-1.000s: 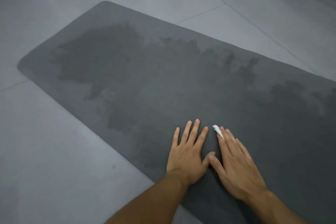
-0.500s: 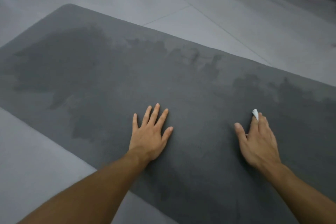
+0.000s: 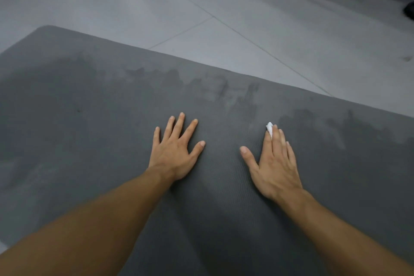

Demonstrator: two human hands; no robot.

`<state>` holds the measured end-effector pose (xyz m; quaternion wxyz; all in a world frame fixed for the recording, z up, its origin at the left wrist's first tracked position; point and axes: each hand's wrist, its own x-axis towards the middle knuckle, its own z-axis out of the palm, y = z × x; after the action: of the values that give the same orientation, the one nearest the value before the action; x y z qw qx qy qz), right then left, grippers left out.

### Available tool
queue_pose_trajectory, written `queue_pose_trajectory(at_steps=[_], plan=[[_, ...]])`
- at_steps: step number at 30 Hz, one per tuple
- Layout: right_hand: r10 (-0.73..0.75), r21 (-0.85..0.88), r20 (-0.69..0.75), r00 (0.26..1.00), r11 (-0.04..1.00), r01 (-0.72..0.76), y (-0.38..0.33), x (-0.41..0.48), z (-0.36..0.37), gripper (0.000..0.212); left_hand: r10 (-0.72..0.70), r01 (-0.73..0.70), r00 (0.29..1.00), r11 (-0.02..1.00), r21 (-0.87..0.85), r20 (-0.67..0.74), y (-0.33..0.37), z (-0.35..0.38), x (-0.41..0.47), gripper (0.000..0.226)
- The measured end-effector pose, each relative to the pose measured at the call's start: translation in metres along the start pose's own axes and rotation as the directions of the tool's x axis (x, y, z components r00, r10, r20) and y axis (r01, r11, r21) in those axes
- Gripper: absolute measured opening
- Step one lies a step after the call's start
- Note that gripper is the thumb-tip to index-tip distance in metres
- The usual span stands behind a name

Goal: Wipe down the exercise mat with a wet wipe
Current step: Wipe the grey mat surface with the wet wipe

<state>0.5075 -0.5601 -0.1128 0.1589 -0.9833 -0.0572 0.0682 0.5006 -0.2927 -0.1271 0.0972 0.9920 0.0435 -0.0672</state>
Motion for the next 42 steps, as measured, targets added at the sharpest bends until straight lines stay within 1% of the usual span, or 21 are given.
queue_pose_trajectory(at_steps=[2, 5, 8, 10, 11, 13, 15, 22, 28, 33, 34, 35, 37, 39, 40, 42], plan=[[0.008, 0.005, -0.008, 1.0, 1.0, -0.008, -0.007, 0.025, 0.002, 0.112, 0.025, -0.025, 0.999, 1.0, -0.009, -0.029, 0.008, -0.005, 0.037, 0.077], [0.011, -0.019, -0.007, 1.0, 1.0, -0.011, -0.019, 0.07, 0.004, 0.108, 0.101, -0.1, 0.994, 0.995, 0.017, -0.048, 0.025, -0.008, 0.084, 0.075], [-0.031, -0.048, -0.015, 0.999, 0.998, 0.031, -0.028, 0.121, 0.008, 0.098, 0.116, -0.112, 0.985, 0.993, 0.04, -0.129, 0.032, 0.003, 0.099, 0.071], [-0.061, -0.046, -0.008, 0.998, 0.997, 0.061, -0.034, 0.141, 0.007, 0.091, 0.11, -0.106, 0.985, 0.994, 0.037, -0.132, 0.031, 0.004, 0.098, 0.07], [-0.083, -0.056, -0.032, 0.996, 0.995, 0.081, -0.034, 0.145, 0.006, 0.088, 0.104, -0.1, 0.986, 0.994, 0.037, -0.133, 0.031, 0.002, 0.097, 0.07], [-0.132, -0.115, -0.055, 0.99, 0.985, 0.125, -0.03, 0.142, 0.002, 0.085, 0.103, -0.097, 0.987, 0.994, 0.05, -0.126, 0.035, -0.001, 0.099, 0.072], [-0.166, -0.158, -0.014, 0.986, 0.974, 0.161, -0.03, 0.138, -0.001, 0.084, 0.093, -0.088, 0.991, 0.995, 0.048, -0.099, 0.036, -0.005, 0.099, 0.073], [-0.129, -0.158, 0.056, 0.99, 0.978, 0.137, -0.031, 0.141, -0.006, 0.086, 0.087, -0.084, 0.995, 0.995, 0.059, -0.05, 0.036, -0.006, 0.099, 0.077], [-0.096, -0.15, 0.126, 0.987, 0.982, 0.115, -0.037, 0.142, -0.017, 0.081, 0.104, -0.1, 0.993, 0.992, 0.081, -0.046, 0.036, -0.008, 0.101, 0.079], [-0.14, -0.136, 0.222, 0.965, 0.975, 0.173, -0.039, 0.119, -0.023, 0.08, 0.108, -0.105, 0.994, 0.992, 0.068, -0.027, 0.036, -0.009, 0.102, 0.076], [-0.126, -0.149, 0.237, 0.963, 0.975, 0.164, -0.038, 0.114, -0.025, 0.081, 0.11, -0.109, 0.994, 0.992, 0.068, -0.02, 0.035, -0.01, 0.102, 0.075], [-0.082, -0.169, 0.23, 0.97, 0.978, 0.123, -0.036, 0.11, -0.027, 0.083, 0.117, -0.115, 0.993, 0.991, 0.067, -0.018, 0.036, -0.009, 0.102, 0.074], [0.064, -0.183, 0.164, 0.984, 0.983, -0.034, -0.032, 0.111, -0.031, 0.085, 0.126, -0.125, 0.992, 0.991, 0.055, -0.016, 0.035, -0.008, 0.102, 0.074], [0.191, -0.132, 0.091, 0.977, 0.975, -0.178, -0.039, 0.124, -0.03, 0.083, 0.133, -0.133, 0.991, 0.991, 0.016, -0.02, 0.034, -0.007, 0.103, 0.074], [0.219, -0.091, 0.075, 0.973, 0.973, -0.212, -0.047, 0.132, -0.028, 0.083, 0.13, -0.13, 0.991, 0.991, -0.008, -0.019, 0.034, -0.007, 0.104, 0.075], [0.197, 0.003, 0.09, 0.976, 0.98, -0.198, -0.067, 0.146, -0.024, 0.085, 0.116, -0.116, 0.993, 0.993, -0.028, -0.017, 0.035, -0.007, 0.105, 0.075]])
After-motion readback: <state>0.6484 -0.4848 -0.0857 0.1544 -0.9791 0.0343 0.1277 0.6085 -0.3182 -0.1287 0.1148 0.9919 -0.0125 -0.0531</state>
